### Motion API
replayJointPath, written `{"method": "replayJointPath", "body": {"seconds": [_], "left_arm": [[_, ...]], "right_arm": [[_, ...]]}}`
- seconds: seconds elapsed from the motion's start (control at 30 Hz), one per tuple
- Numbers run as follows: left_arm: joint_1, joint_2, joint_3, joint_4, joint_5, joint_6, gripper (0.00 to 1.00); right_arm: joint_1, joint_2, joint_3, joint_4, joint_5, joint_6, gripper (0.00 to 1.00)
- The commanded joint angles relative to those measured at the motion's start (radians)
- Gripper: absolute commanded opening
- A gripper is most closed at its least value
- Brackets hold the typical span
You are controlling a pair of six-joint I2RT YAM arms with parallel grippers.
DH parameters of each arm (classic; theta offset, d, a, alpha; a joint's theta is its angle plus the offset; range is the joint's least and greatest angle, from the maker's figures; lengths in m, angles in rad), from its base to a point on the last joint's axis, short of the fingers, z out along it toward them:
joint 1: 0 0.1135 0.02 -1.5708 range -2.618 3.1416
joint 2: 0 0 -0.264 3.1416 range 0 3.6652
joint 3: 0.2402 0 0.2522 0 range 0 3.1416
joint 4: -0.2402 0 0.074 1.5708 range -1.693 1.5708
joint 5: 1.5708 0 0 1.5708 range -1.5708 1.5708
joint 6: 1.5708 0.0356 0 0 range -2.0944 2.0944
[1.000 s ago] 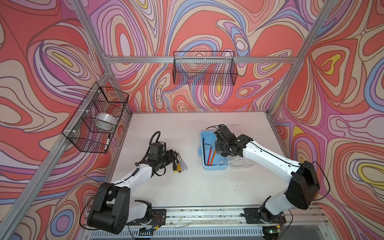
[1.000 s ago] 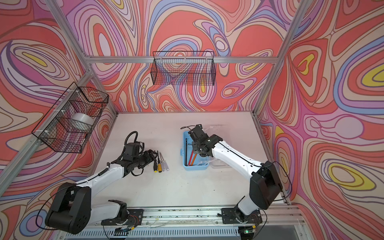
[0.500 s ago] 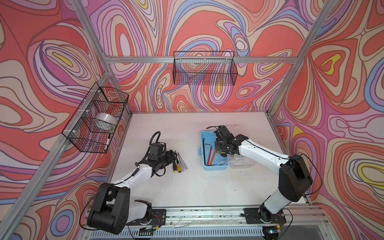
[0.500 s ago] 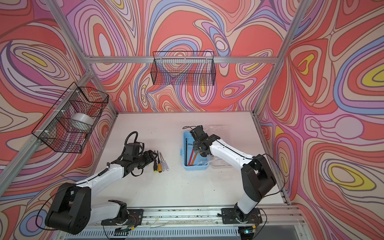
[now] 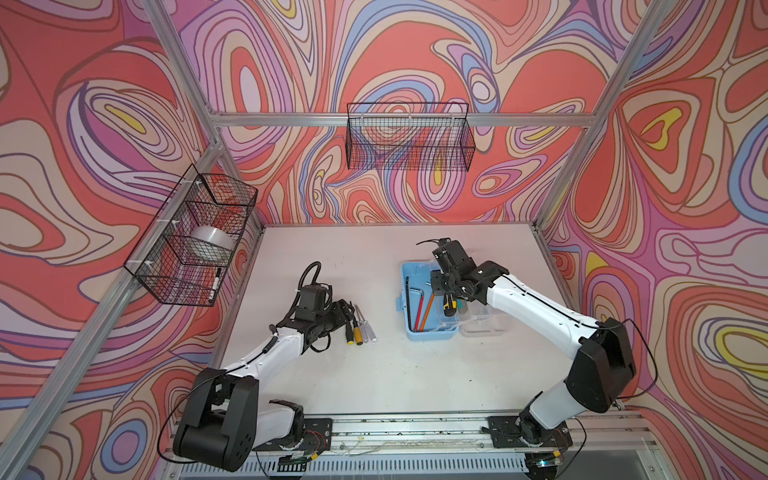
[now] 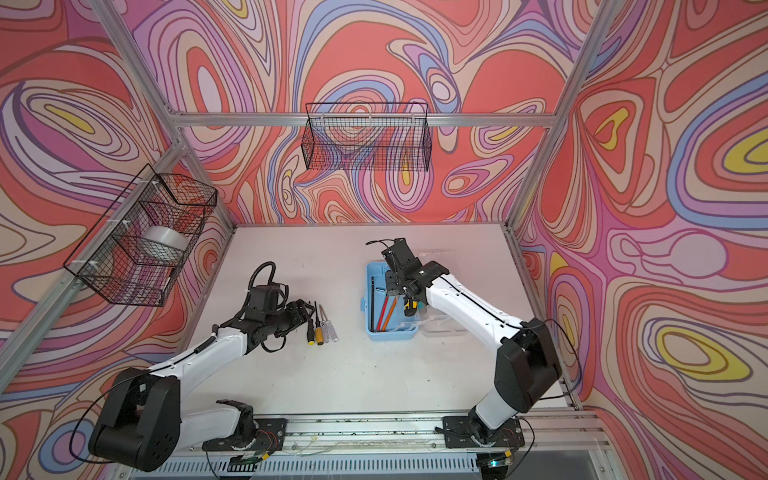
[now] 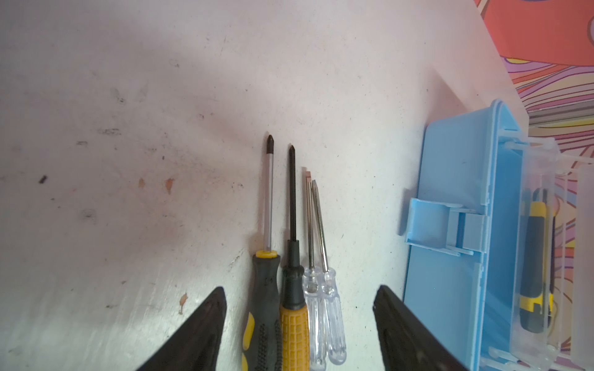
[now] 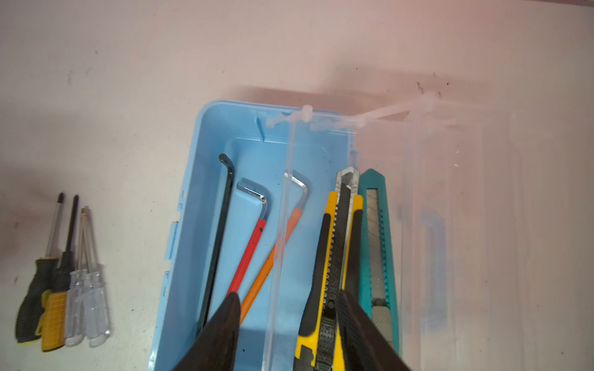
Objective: Pack the tool kit
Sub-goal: 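Lower the box cutter beside the teal cutter and open the right gripper, then move the right gripper back over the remaining screwdrivers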
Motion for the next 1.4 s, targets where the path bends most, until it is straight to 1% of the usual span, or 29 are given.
{"method": "replayJointPath", "body": {"seconds": [0.0,0.1,0.2,0.27,0.4,0.5,0.63,0.77,0.93,1.37], "left_arm": [[0.007,-0.010,0.010,-0.013,-0.016,0.003,0.72],[0.007,-0.017,0.004,-0.012,-0.015,-0.002,0.72],[0.008,-0.026,0.006,-0.017,-0.013,0.001,0.72],[0.007,-0.031,0.009,-0.028,-0.019,0.008,0.72],[0.008,-0.046,0.008,-0.062,-0.037,0.018,0.71],[0.008,-0.063,0.015,-0.115,-0.060,0.030,0.69],[0.006,-0.091,0.036,-0.238,-0.148,0.057,0.67],[0.006,-0.105,0.036,-0.296,-0.190,0.075,0.67],[0.006,-0.088,0.027,-0.293,-0.179,0.079,0.65],[0.007,-0.074,0.003,-0.211,-0.124,0.065,0.65]], "right_arm": [[0.000,-0.017,0.004,-0.008,-0.014,0.010,0.47],[-0.001,-0.018,-0.016,-0.002,-0.017,0.013,0.46],[0.012,-0.028,-0.030,0.020,-0.080,0.024,0.43],[0.057,-0.019,-0.020,0.024,-0.075,0.027,0.43],[0.166,0.029,0.034,0.009,-0.030,0.037,0.43],[0.221,0.072,0.058,0.025,-0.046,0.048,0.43],[0.283,0.140,0.090,0.050,-0.075,0.064,0.43],[0.330,0.227,0.132,0.063,-0.106,0.072,0.39],[0.359,0.316,0.172,0.074,-0.140,0.072,0.39],[0.379,0.461,0.219,0.094,-0.190,0.082,0.39]]}}
